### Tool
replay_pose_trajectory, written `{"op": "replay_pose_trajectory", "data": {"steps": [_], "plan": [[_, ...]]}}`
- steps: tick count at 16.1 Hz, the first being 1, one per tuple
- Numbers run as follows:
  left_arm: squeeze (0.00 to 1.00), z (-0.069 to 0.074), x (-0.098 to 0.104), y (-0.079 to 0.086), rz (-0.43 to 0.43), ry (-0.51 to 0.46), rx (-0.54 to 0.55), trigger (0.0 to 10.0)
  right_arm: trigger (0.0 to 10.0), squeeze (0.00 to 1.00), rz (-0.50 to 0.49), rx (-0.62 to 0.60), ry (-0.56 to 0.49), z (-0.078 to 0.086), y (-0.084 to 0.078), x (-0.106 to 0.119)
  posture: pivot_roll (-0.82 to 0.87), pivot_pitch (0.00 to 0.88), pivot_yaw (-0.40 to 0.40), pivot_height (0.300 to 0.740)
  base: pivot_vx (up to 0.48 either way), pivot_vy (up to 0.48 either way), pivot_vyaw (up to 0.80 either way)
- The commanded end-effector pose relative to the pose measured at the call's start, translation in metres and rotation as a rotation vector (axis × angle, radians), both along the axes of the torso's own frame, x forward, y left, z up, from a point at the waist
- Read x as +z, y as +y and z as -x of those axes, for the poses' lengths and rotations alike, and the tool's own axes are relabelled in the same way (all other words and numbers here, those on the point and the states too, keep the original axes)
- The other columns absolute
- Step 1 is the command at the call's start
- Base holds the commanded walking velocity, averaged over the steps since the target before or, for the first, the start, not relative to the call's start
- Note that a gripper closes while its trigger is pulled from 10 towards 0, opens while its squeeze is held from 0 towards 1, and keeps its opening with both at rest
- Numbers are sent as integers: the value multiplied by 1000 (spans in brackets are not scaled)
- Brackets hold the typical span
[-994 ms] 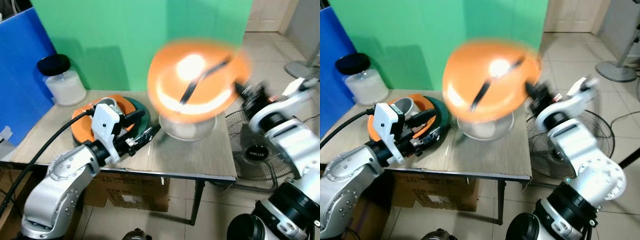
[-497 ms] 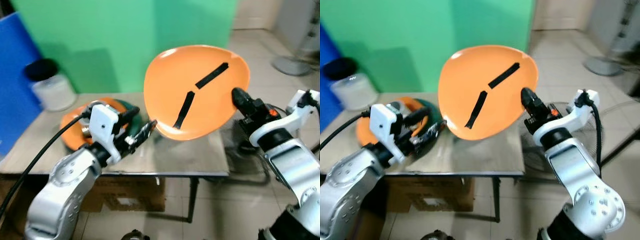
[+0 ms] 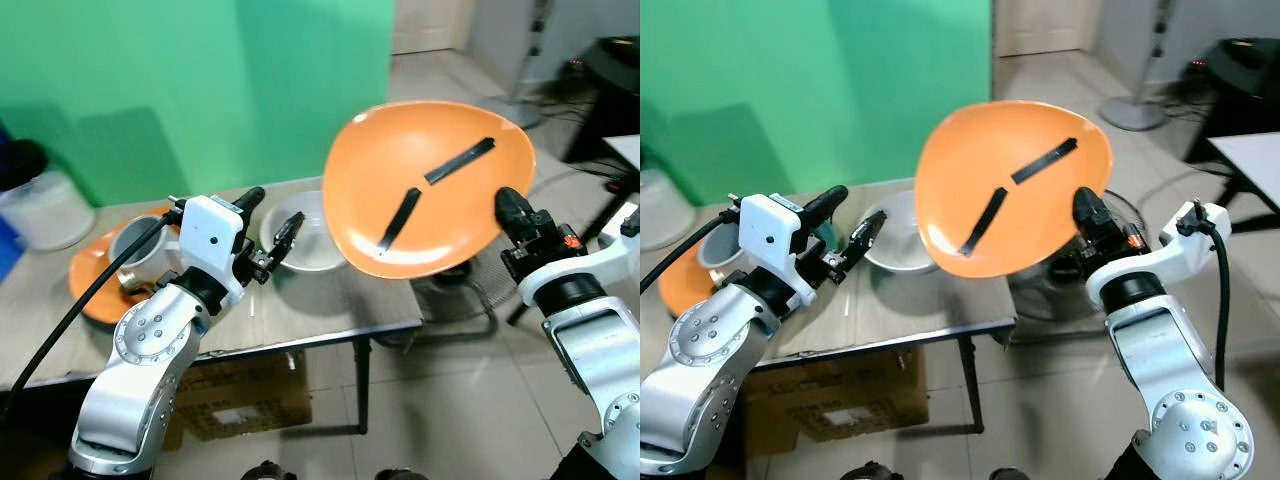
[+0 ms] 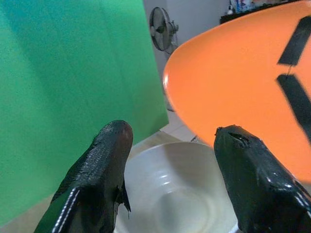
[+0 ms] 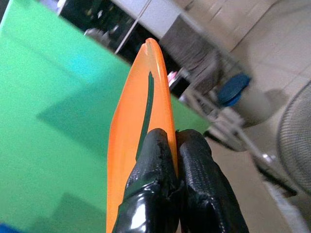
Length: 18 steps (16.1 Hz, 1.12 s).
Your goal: Setting the table
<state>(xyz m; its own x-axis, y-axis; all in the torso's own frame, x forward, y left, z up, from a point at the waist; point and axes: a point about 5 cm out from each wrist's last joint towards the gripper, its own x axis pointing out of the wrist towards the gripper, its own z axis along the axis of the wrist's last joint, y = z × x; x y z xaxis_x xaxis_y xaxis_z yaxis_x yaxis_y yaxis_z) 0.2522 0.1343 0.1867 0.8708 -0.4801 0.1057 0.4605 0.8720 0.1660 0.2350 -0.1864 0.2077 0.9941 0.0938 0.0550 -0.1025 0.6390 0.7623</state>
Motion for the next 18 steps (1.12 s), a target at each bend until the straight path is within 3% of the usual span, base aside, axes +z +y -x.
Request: {"op": "replay_pose_trajectory", "data": {"steps": [1,10,15,18], "plan": [[0,-1,1,0,-4,-9,12,10000,10000,0,-23,5,-37,0,5,4,90,0,97,727,0,0,-763],[0,-7,0,-1,23,-1,52,10000,10000,0,-43,-75,-8,-4,-3,3,85,0,98,727,0,0,-759],[0,-12,-3,6,19,-5,135,10000,10000,0,-43,-87,-12,-6,0,8,86,0,91,727,0,0,-756],[0,-13,-5,6,24,10,128,10000,10000,0,-36,-81,-11,-10,2,10,87,0,83,727,0,0,-754]]}}
